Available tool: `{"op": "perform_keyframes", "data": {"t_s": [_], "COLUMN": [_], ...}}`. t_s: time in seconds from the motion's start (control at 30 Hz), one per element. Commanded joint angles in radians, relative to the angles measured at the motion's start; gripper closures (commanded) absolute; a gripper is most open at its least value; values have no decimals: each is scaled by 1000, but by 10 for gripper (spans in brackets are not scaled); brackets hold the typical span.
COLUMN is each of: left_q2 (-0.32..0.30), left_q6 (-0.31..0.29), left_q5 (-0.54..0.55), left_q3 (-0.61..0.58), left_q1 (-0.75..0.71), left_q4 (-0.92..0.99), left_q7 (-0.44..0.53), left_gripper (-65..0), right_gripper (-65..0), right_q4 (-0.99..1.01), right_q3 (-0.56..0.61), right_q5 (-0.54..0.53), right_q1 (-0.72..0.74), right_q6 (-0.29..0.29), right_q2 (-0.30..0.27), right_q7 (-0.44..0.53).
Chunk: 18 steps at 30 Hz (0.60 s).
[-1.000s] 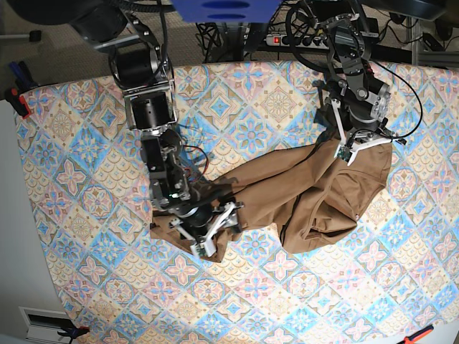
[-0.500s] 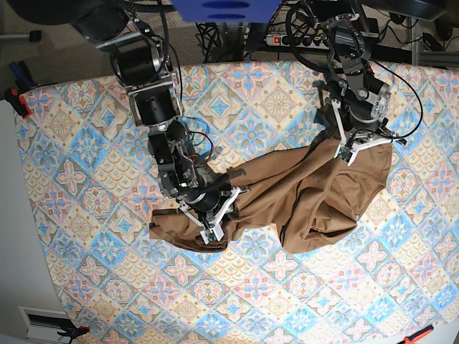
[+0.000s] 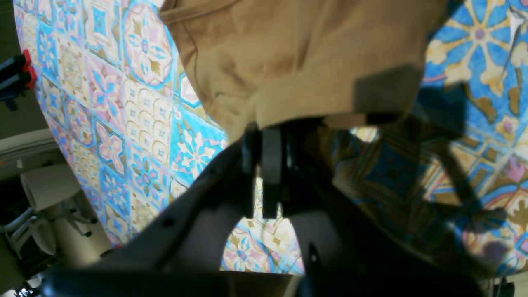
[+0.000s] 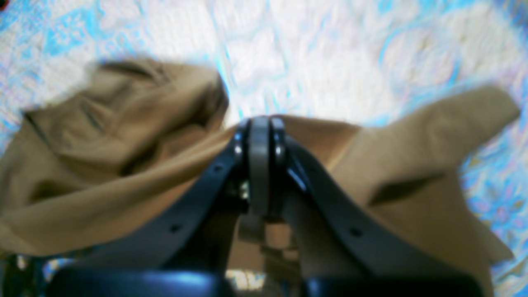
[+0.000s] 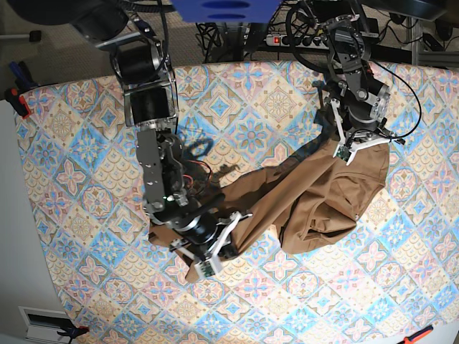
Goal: Layout the t-shirt on the table in an organized manner, then fold the t-shirt properly
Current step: 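Grasp the shirt hem with the right gripper and drag it toward the left gripper, then lift the shirt by its edge with both grippers and pull it taut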
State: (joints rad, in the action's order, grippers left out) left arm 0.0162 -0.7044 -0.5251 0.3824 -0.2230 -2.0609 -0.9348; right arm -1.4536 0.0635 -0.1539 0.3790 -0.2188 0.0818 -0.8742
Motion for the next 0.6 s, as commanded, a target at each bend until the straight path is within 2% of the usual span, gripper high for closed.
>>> {"op": "perform_keyframes", "data": {"t_s": [0.0,0.17,0.33,0.43,0.57], "left_q2": [-6,-8,-8,-8,-8], "left_q6": [6,6,6,6,6], "left_q5": [-5,-5,-5,-5,-5], "left_q3": [0,2,2,2,2], "left_q1": [9,9,9,9,9], "left_q4": [-16,-17,-17,-17,-17], "left_q7": [9,9,9,9,9], "left_gripper": [0,0,0,0,0], "right_gripper": [0,0,0,0,0], "right_q4": [-55,-247,-402,-433,-437], "right_q3": [-41,-202,-325,-391,-420], "right_q5": [-6,-6,-6,-8,-11], "right_q1": [-5,-168,-378,-524,-654], "right_q6": [3,3,3,2,2], "right_q2": [0,0,0,3,23], "right_q7": [6,-46,-44,-41,-41]}}
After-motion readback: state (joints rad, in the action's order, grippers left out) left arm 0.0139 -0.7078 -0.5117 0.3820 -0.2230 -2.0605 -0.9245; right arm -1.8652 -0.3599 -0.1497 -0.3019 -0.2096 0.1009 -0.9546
